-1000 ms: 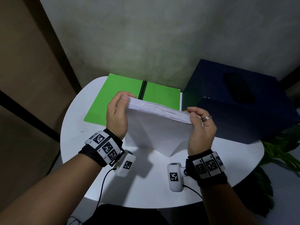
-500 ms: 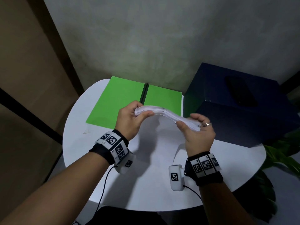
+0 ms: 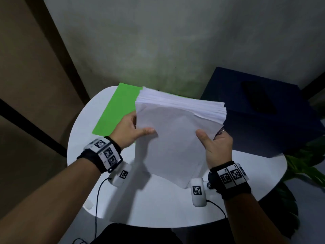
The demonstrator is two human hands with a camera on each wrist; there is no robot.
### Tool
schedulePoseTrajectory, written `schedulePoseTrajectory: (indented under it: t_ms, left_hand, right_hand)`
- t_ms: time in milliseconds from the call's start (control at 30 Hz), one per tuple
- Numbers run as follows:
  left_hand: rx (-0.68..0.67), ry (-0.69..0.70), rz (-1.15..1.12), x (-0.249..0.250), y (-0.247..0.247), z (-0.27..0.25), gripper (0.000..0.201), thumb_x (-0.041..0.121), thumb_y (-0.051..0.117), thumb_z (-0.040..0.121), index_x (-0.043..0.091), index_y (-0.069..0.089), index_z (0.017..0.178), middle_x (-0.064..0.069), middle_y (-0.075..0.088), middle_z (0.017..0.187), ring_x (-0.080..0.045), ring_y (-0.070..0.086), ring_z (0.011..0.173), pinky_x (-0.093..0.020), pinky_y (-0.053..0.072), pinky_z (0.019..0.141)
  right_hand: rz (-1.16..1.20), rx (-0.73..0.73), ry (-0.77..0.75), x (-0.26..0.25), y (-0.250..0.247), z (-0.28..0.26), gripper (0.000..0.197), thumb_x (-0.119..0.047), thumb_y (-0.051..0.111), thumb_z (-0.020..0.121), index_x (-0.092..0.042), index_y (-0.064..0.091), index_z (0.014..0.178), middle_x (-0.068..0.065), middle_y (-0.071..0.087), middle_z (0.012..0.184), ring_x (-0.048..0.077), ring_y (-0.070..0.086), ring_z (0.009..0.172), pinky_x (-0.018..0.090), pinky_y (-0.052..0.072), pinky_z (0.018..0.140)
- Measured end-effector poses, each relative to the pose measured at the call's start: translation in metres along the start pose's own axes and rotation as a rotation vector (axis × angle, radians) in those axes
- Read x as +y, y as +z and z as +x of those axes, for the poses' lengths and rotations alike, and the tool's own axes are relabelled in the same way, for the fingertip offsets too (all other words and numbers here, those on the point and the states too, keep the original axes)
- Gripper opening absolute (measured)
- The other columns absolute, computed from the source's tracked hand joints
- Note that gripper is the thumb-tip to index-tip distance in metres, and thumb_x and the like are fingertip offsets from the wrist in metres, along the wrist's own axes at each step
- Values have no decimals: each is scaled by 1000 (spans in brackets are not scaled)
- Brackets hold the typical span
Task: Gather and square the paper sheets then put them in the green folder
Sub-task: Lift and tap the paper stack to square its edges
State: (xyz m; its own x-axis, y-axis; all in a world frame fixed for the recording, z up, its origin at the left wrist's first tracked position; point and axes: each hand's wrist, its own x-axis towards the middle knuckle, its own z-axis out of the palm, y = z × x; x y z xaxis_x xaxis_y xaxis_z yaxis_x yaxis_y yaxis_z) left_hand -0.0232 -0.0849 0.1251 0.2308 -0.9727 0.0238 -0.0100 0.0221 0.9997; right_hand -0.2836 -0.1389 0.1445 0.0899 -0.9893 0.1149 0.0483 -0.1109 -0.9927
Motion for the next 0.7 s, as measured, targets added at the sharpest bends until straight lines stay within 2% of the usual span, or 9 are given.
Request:
schedulePoseTrajectory:
  t_ms: [33, 100, 167, 267, 400, 467, 533, 600, 700]
  left_hand:
    - [24, 1, 66, -3, 5, -3, 61, 44, 87, 62, 14, 65, 110, 17, 76, 97, -1, 69, 92, -25, 56, 82]
    - [169, 58, 103, -1, 18, -7, 27, 19, 79, 78, 12, 68, 102, 20, 75, 84, 7, 68, 80, -20, 54, 75]
    - [357, 162, 161, 7, 31, -15, 17, 6, 72, 85, 12, 66, 100, 23, 69, 83, 17, 62, 72, -7, 46, 69]
    - [440, 212, 240, -1, 37, -30, 27, 16, 72, 87, 22, 54, 107, 24, 61, 94, 21, 58, 82, -3, 43, 73]
    - [191, 2, 65, -32, 23, -43, 59, 32, 78, 76, 30, 44, 124, 8, 66, 115, -5, 64, 107, -23, 50, 94]
    - [177, -34, 91, -35, 19, -39, 54, 16, 81, 77, 16, 55, 124, 10, 72, 106, -5, 68, 100, -26, 53, 87]
    - [188, -46, 89, -28, 16, -31, 33, 7, 83, 72, 16, 69, 101, 17, 76, 85, 1, 69, 82, -25, 52, 77]
    - [187, -52, 3, -20, 14, -25, 38, 23, 88, 62, 17, 70, 95, 13, 77, 84, -3, 70, 80, -28, 54, 77]
    - [178, -66, -24, -18, 17, -21, 83, 44, 93, 47, 5, 64, 114, -4, 76, 103, -19, 72, 99, -38, 57, 90]
  right_hand:
    - [5, 16, -16, -3, 1, 0, 27, -10, 78, 73, -11, 70, 100, -4, 77, 93, 16, 72, 91, 31, 57, 83]
    - [0, 55, -61, -7, 3, 0, 23, -5, 76, 79, -11, 70, 100, -4, 76, 95, 18, 71, 95, 33, 56, 86]
    - [-23, 81, -90, -14, 8, -6, 18, -3, 72, 84, -16, 69, 98, -13, 75, 91, 8, 70, 93, 25, 54, 84]
    - [-18, 77, -92, -4, 11, -23, 26, 2, 69, 85, -19, 65, 101, -23, 73, 89, -4, 69, 89, 12, 51, 79]
    - [-32, 63, 34, 21, 7, -39, 44, 5, 76, 77, -19, 63, 111, -18, 72, 97, -6, 67, 92, 10, 50, 80]
    - [-50, 70, 92, 23, 4, -34, 35, 2, 80, 73, -21, 66, 95, -22, 73, 81, -11, 67, 81, 8, 49, 76]
    - [-43, 57, 112, 23, 1, -23, 31, 3, 81, 72, -21, 65, 84, -24, 72, 70, -11, 67, 71, 7, 50, 69]
    - [-46, 45, 108, 24, -3, -12, 28, -7, 86, 67, -13, 69, 89, -15, 76, 77, -1, 71, 78, 17, 55, 77]
    - [-66, 17, 129, 21, 1, -5, 63, -26, 95, 52, -5, 67, 105, -2, 77, 92, 14, 73, 90, 34, 58, 88]
